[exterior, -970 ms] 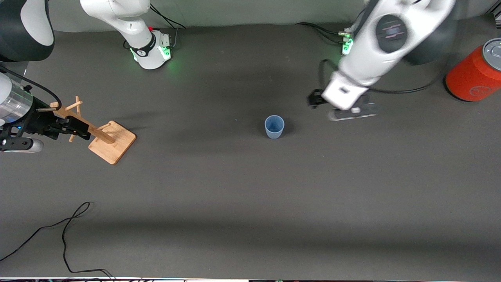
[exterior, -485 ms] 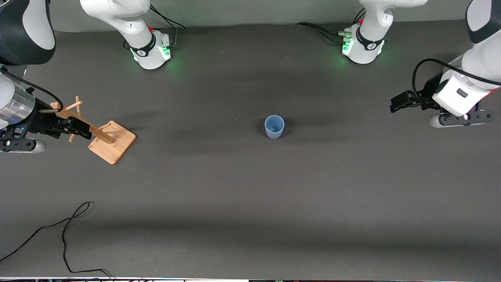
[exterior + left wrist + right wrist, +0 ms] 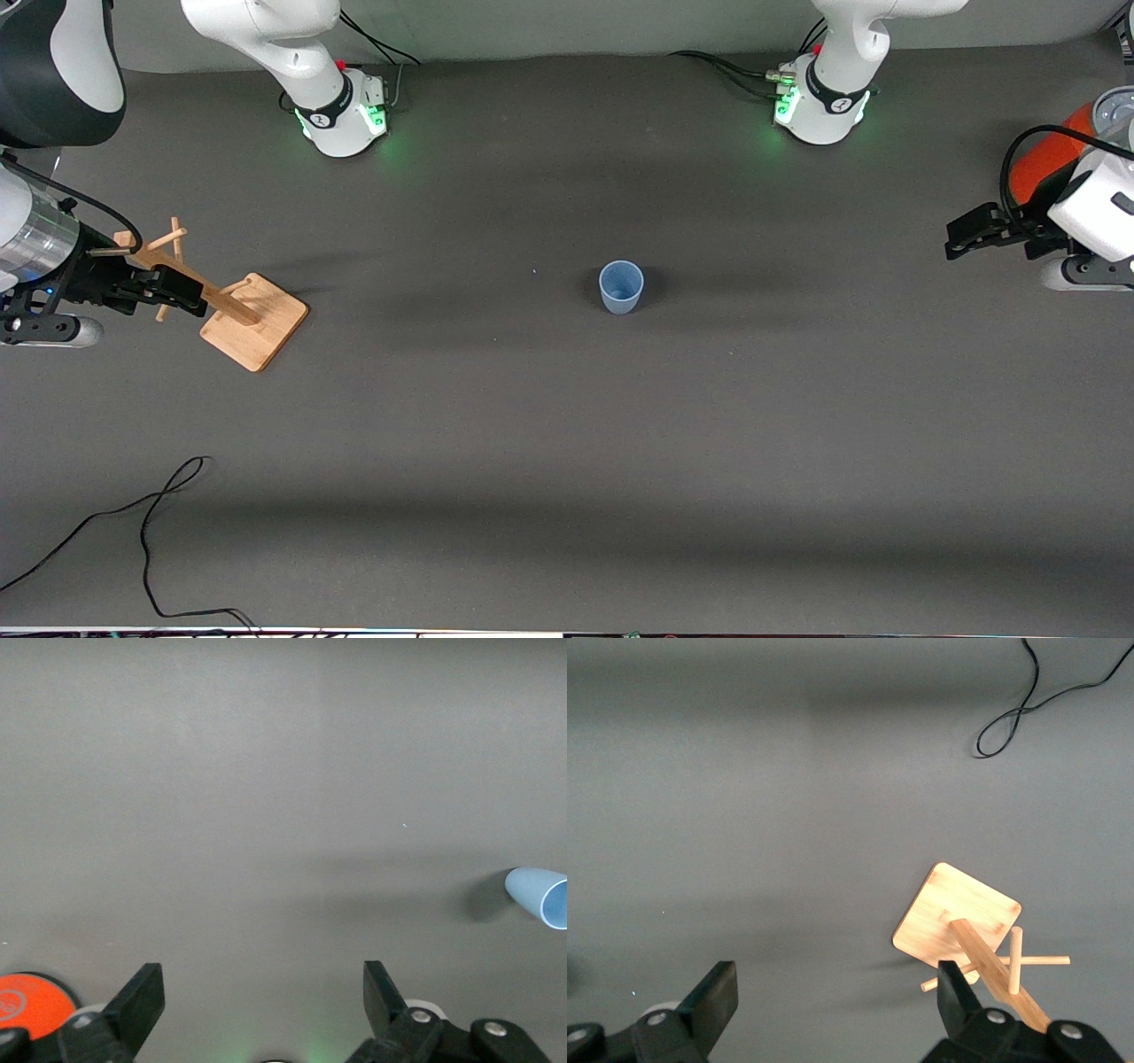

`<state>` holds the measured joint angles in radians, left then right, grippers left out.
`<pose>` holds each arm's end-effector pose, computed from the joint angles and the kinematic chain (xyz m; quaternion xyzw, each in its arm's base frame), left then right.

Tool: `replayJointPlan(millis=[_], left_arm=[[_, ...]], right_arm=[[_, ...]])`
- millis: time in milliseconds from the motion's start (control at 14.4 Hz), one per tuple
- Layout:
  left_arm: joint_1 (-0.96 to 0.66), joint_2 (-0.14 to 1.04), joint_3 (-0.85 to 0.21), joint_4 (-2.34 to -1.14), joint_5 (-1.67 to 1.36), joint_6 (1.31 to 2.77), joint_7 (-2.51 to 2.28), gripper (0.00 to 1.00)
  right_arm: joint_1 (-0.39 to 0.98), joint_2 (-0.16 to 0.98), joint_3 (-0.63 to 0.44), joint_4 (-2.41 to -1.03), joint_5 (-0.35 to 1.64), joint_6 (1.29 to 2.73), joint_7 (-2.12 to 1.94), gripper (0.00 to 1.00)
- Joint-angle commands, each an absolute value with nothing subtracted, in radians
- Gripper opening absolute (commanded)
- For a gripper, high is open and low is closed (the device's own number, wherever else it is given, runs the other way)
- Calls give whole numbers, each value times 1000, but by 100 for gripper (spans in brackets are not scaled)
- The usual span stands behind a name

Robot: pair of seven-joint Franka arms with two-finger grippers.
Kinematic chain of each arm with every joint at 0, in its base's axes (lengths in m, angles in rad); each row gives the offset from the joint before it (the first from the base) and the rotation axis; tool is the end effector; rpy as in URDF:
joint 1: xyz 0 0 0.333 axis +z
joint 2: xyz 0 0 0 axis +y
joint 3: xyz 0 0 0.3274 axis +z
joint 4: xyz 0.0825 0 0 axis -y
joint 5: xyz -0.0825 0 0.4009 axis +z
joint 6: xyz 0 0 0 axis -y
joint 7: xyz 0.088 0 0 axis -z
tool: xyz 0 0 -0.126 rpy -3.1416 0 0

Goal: Rotate and upright cup with both arms

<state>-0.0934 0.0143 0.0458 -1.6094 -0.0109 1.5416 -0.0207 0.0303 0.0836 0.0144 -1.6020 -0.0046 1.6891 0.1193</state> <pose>0.5685 -0.0287 0.5876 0.9991 -0.0134 -0.0412 0.0037 0.6051 0.0262 0.5627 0.9993 -0.0371 0.0019 0.0015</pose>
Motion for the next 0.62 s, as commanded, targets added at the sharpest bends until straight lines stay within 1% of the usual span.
replayJointPlan(millis=[0,554], left_arm=[[-95,37,43,-1571,9,1522,6,100],[-95,44,44,-1571,15,1529,20,100]], right_arm=[[38,74,6,-1612,15,1704,101,100],[38,77,8,-1609,15,1713,101,100]])
